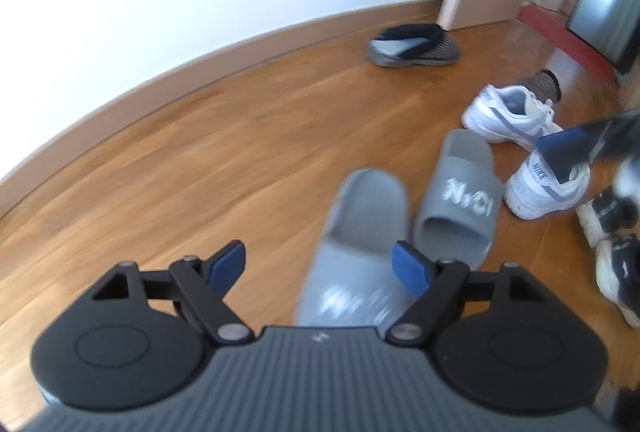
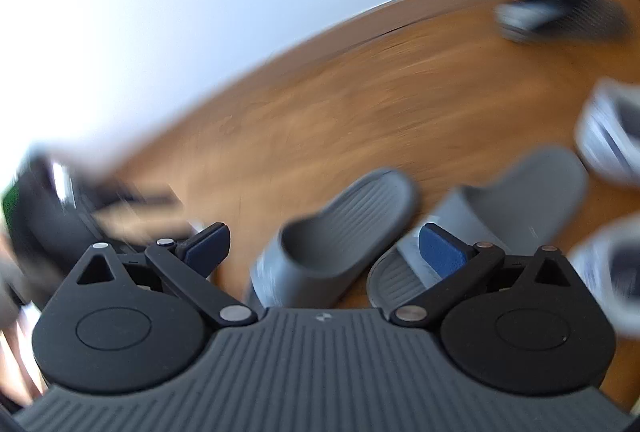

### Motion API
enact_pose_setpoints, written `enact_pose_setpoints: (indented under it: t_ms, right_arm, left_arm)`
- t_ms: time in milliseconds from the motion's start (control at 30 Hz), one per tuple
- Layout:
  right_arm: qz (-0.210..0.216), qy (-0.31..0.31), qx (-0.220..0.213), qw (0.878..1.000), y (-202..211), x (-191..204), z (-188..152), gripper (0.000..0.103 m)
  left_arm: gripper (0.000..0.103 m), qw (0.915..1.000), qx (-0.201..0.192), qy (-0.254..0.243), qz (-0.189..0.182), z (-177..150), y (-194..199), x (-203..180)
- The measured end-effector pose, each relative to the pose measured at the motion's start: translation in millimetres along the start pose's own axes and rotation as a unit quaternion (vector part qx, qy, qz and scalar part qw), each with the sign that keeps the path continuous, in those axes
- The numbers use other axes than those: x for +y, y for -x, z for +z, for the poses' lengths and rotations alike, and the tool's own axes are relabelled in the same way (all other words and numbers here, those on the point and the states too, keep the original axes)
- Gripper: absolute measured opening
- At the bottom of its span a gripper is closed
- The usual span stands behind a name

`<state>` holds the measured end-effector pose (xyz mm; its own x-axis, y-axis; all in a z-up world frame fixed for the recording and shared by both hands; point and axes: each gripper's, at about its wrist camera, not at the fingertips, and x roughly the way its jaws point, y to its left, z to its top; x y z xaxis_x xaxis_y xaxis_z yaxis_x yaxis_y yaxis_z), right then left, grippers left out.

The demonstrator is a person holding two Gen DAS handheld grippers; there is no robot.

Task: Organize scattered shoes
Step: 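Carry the slide beside the light grey slippers and open the left gripper, then grasp the second 'NCI' slide strap with the right gripper and lift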

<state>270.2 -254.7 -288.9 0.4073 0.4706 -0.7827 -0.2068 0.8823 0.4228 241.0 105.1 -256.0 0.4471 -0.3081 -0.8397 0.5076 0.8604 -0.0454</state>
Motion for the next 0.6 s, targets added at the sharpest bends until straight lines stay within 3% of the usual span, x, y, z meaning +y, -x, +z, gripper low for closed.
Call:
enact_pose_setpoints:
  t_ms: [100, 167, 267, 367, 400, 433, 467, 500, 533, 600]
  right_arm:
    - [-0.014, 0.121, 0.069, 0.990, -52.5, 44.5, 5.2, 0.100]
    - [-0.030, 0.204, 0.107, 0.973, -91.4, 75.6, -1.9, 0.098]
    - [-0.043, 0.293, 0.155, 0.943, -146.1, 109.1, -15.3, 0.098]
    - [-0.082, 0.330, 0.170, 0.925, -181.9, 121.9, -23.9, 0.097]
    - [-0.101, 0.353, 0.176, 0.913, -193.3, 125.8, -29.2, 0.096]
    - [-0.112, 0.376, 0.180, 0.902, -199.1, 129.3, -35.6, 0.087]
    - [-0.120, 0.398, 0.182, 0.891, -201.3, 133.0, -43.4, 0.084]
    - [-0.127, 0.434, 0.179, 0.874, -201.2, 136.9, -53.0, 0.084]
    - [-0.131, 0.483, 0.171, 0.849, -198.8, 141.0, -64.5, 0.084]
    - [-0.101, 0.548, 0.164, 0.814, -189.5, 147.2, -79.5, 0.082]
  left_arm:
    - [0.080, 0.9991, 0.031, -0.001, 0.030, -27.8, 41.9, 41.7]
    - [0.080, 0.9972, 0.050, 0.001, 0.055, -45.0, 56.5, 59.3]
    - [0.080, 0.9912, 0.050, 0.083, 0.090, -76.4, 73.3, 92.6]
    - [0.080, 0.9836, 0.041, 0.156, 0.081, -90.4, 73.3, 110.8]
    - [0.080, 0.9825, 0.041, 0.165, 0.077, -92.6, 72.8, 113.3]
    - [0.080, 0.9823, 0.042, 0.166, 0.076, -93.6, 73.0, 114.8]
    - [0.080, 0.9830, 0.043, 0.162, 0.076, -93.4, 74.1, 115.0]
    - [0.080, 0.9840, 0.041, 0.154, 0.080, -93.2, 75.4, 113.8]
    - [0.080, 0.9858, 0.038, 0.141, 0.083, -92.6, 77.1, 110.9]
    - [0.080, 0.9888, 0.034, 0.125, 0.074, -92.8, 80.3, 108.4]
